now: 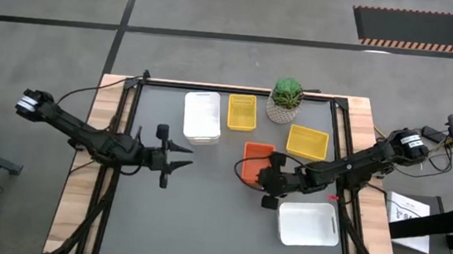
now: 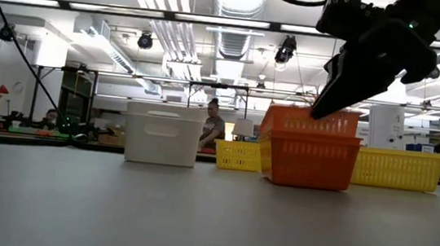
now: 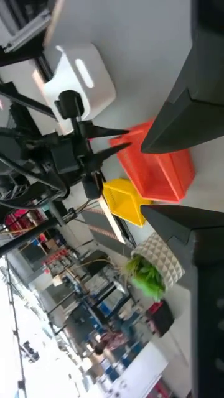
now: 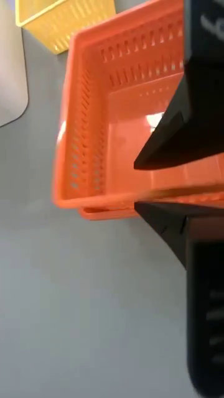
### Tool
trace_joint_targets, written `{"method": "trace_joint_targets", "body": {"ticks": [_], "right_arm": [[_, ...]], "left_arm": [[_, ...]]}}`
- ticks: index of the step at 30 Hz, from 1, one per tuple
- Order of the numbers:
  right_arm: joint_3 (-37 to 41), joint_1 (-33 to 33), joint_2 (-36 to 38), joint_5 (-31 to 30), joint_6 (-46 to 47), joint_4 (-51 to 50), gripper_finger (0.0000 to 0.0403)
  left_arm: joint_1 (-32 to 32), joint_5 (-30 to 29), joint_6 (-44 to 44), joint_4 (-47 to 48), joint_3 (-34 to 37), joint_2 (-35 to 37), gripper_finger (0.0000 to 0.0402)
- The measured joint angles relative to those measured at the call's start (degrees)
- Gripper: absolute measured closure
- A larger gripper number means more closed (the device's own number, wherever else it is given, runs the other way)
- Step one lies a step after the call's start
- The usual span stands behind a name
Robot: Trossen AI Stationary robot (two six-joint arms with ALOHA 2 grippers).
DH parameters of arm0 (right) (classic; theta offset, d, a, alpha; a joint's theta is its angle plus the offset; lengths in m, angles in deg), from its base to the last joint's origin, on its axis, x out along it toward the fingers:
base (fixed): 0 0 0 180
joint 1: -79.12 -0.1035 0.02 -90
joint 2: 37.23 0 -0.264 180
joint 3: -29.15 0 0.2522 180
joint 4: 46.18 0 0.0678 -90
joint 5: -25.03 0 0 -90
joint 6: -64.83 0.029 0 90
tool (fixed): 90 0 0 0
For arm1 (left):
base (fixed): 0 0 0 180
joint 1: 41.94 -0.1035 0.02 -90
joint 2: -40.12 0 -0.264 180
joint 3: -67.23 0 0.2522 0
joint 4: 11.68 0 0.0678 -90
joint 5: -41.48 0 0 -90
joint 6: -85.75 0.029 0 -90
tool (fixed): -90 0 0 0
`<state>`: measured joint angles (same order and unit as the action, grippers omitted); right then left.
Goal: Stack baskets by color
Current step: Stack the left orange bin on top of the right orange bin, then stack the bottom white bin on top of the top white bin
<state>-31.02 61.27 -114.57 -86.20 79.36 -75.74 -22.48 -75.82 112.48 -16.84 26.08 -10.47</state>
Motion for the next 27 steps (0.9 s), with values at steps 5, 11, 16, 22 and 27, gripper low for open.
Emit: {"method": "trace_joint_targets", "body": {"ticks": [5, 11, 16, 22, 27], "right_arm": [[-1.60, 0.00, 2.00, 0.49, -1.44, -1.82, 0.0268], [-2.95, 0.00, 7.05, 1.99, -2.48, -5.57, 0.0232], [-2.93, -0.48, 11.10, 3.72, -1.59, -5.42, 0.0225], [-2.82, -3.57, 12.35, 5.77, 0.26, -4.76, 0.0243], [-3.06, -6.75, 12.35, 6.71, 5.28, -4.48, 0.0270]], "left_arm": [[0.00, 0.02, -2.77, -4.74, 0.00, -6.13, 0.0274], [0.00, 0.03, -3.88, -12.89, 0.00, -13.61, 0.0274], [-0.02, 0.02, -3.46, -20.07, 0.02, -18.58, 0.0274], [-0.65, -0.01, -3.46, -23.30, -1.60, -22.11, 0.0274], [-1.78, 0.16, -3.40, -23.24, -2.64, -23.25, 0.0274]]}}
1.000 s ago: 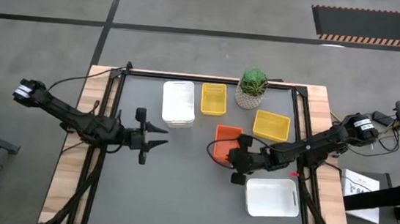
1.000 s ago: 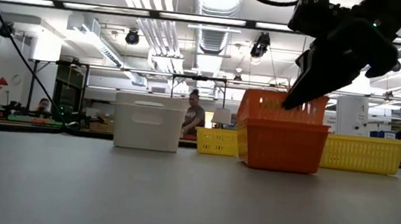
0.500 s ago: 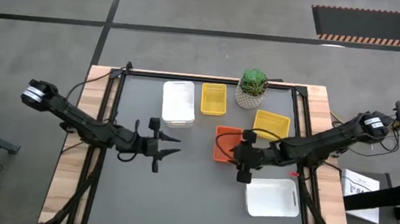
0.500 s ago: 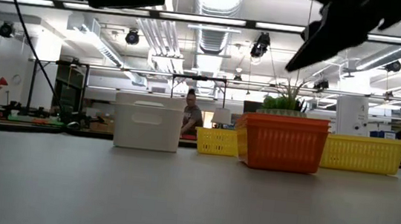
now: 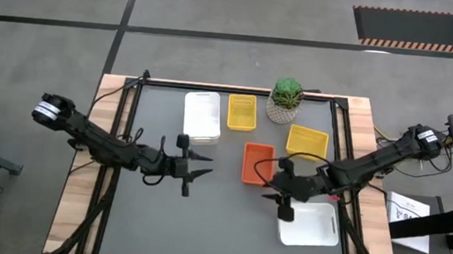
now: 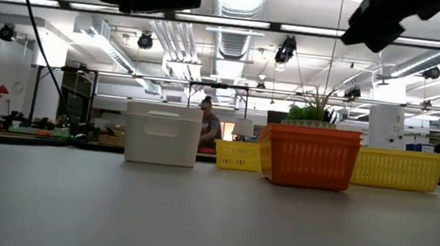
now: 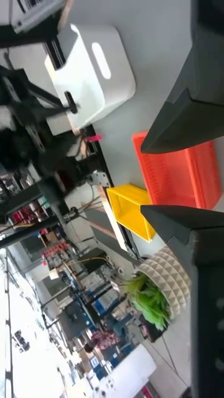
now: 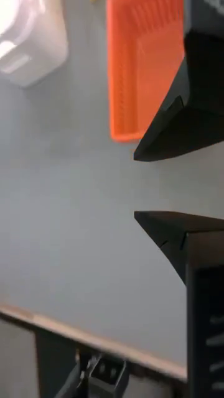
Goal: Stack baskets by color
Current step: Stack the bottom white bin on top of the top white bin
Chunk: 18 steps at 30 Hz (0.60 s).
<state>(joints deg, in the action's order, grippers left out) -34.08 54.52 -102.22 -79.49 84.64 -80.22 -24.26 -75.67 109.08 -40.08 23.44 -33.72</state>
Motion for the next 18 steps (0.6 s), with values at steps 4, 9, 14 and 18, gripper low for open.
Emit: {"method": "trace_joint_targets", "body": {"ticks": [4, 9, 14, 18], "right_arm": [[0.00, -1.87, 0.07, 4.86, 8.63, -0.06, 0.0296], [0.00, -5.96, -0.54, 11.49, 21.82, -0.29, 0.0335], [0.00, -11.35, -0.79, 12.07, 29.36, -0.80, 0.0368], [-1.00, -14.15, -0.77, 10.08, 33.10, -7.91, 0.0383]], "left_arm": [[-1.24, -0.03, -0.02, -0.01, 0.06, -0.11, 0.0274], [-1.96, -0.23, 0.96, -2.53, 0.04, -0.04, 0.0274], [-1.98, -0.23, 2.94, -4.84, 0.13, -0.04, 0.0274], [-1.98, -0.20, 2.60, -5.51, 0.13, 0.15, 0.0274]]}}
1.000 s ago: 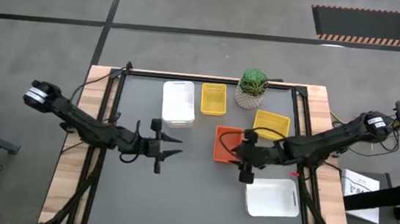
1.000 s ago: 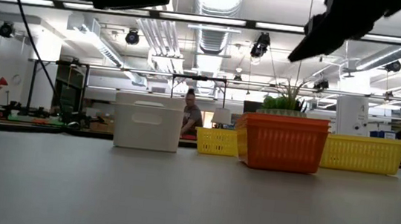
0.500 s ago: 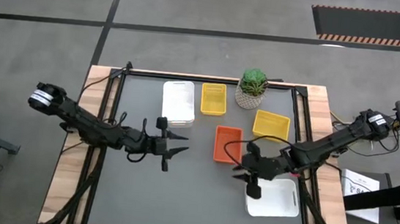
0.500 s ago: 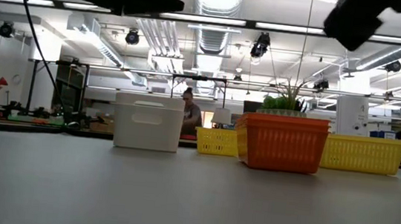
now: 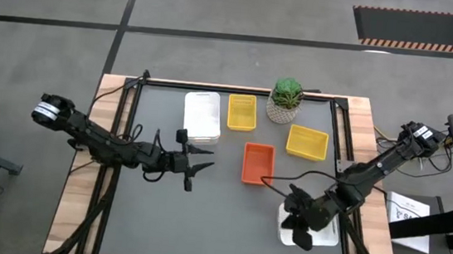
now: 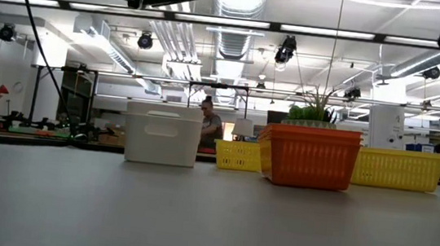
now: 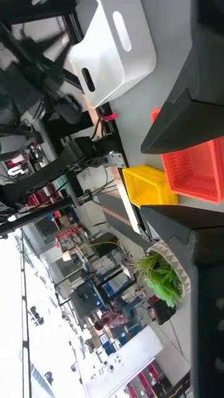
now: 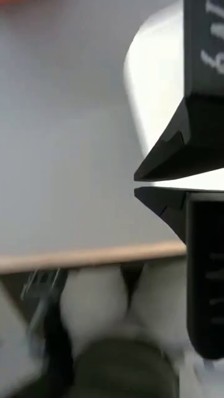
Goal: Stack baskets by color
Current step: Stack the bottom white bin on top of the top white bin
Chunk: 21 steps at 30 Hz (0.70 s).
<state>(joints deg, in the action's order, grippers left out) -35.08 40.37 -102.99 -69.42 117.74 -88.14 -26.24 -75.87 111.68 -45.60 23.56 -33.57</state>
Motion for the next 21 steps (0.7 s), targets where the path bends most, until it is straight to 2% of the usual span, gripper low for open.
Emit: {"method": "trace_joint_targets", "body": {"ticks": [5, 8, 10, 15, 17, 21], "right_arm": [[-5.23, -0.66, -2.49, -2.16, 3.17, -16.12, 0.0393], [-7.32, -1.18, -3.71, -2.43, 3.26, -18.38, 0.0392], [-7.89, -1.14, -4.02, -1.81, 6.58, -18.68, 0.0384], [-9.85, -0.59, -4.82, -1.75, 24.71, -19.68, 0.0331], [-11.20, -0.63, -5.86, -1.52, 28.29, -19.56, 0.0304], [-15.77, -0.52, -10.47, -1.60, 29.76, -19.78, 0.0261]], "left_arm": [[0.04, 0.00, -1.65, 0.08, -0.17, 0.07, 0.0274], [0.04, 0.01, -3.09, 0.08, -0.14, 0.09, 0.0274], [0.04, 0.01, -3.15, 0.12, -0.04, 0.09, 0.0274], [0.04, 0.02, -3.11, 0.12, -0.04, 0.07, 0.0274], [0.04, 0.03, -2.72, 0.16, -0.03, 0.25, 0.0274], [0.04, 0.02, -1.09, 0.19, -0.04, 0.45, 0.0274]]}}
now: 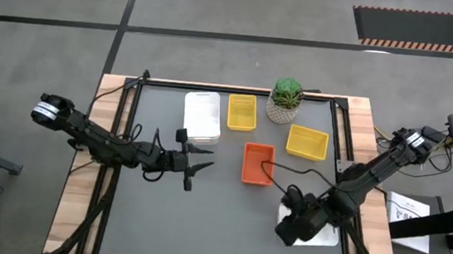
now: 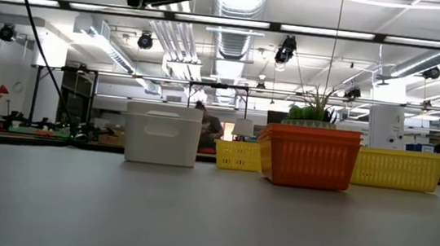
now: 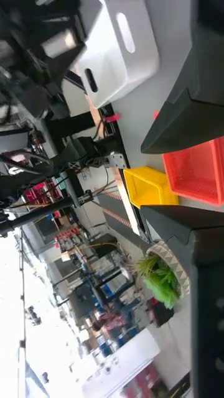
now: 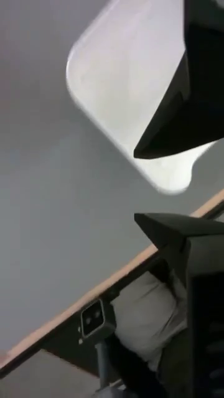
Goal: Stack baskets by color
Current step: Stack the bottom white bin on top of the top white bin
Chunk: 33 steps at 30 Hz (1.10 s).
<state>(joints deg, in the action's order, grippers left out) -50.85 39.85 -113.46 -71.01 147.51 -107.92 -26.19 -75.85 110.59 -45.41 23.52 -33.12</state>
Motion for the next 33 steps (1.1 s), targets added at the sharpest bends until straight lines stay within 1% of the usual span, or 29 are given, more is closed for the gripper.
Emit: {"method": "trace_joint_targets", "body": {"ticks": [3, 5, 7, 9, 11, 13, 17, 25, 33], "right_arm": [[-5.27, 0.64, -4.74, 0.27, 2.12, -3.29, 0.0244], [-9.27, 1.20, -8.06, 0.55, 6.19, -9.54, 0.0239], [-13.31, 1.49, -11.34, 0.90, 10.03, -16.02, 0.0238], [-16.85, 1.78, -14.27, 4.51, 12.50, -20.83, 0.0238], [-19.85, 2.13, -16.63, 8.23, 13.95, -23.59, 0.0238], [-21.88, 2.55, -18.33, 9.27, 14.63, -24.27, 0.0238], [-23.49, 3.49, -20.73, 9.08, 15.50, -23.69, 0.0238], [-22.01, 4.92, -24.52, 9.06, 14.87, -23.42, 0.0238], [-21.54, 6.76, -30.41, 9.29, 10.30, -21.07, 0.0242]], "left_arm": [[0.00, 0.00, 6.01, -0.27, -0.17, 0.25, 0.0274], [0.00, 0.00, 9.91, -1.02, -0.41, 0.70, 0.0274], [0.00, -0.04, 11.54, -1.63, -0.47, 1.40, 0.0274], [0.03, -0.04, 11.51, -1.51, -0.39, 2.22, 0.0274], [0.04, -0.08, 11.51, -1.49, 0.02, 2.92, 0.0274], [0.09, -0.17, 11.51, -1.15, 0.41, 3.66, 0.0274], [0.21, -0.23, 11.49, -1.41, 1.03, 5.51, 0.0274], [1.61, -0.64, 9.92, 0.92, 2.55, 9.37, 0.0274], [2.38, -0.66, 9.87, 1.79, 2.62, 9.98, 0.0274]]}}
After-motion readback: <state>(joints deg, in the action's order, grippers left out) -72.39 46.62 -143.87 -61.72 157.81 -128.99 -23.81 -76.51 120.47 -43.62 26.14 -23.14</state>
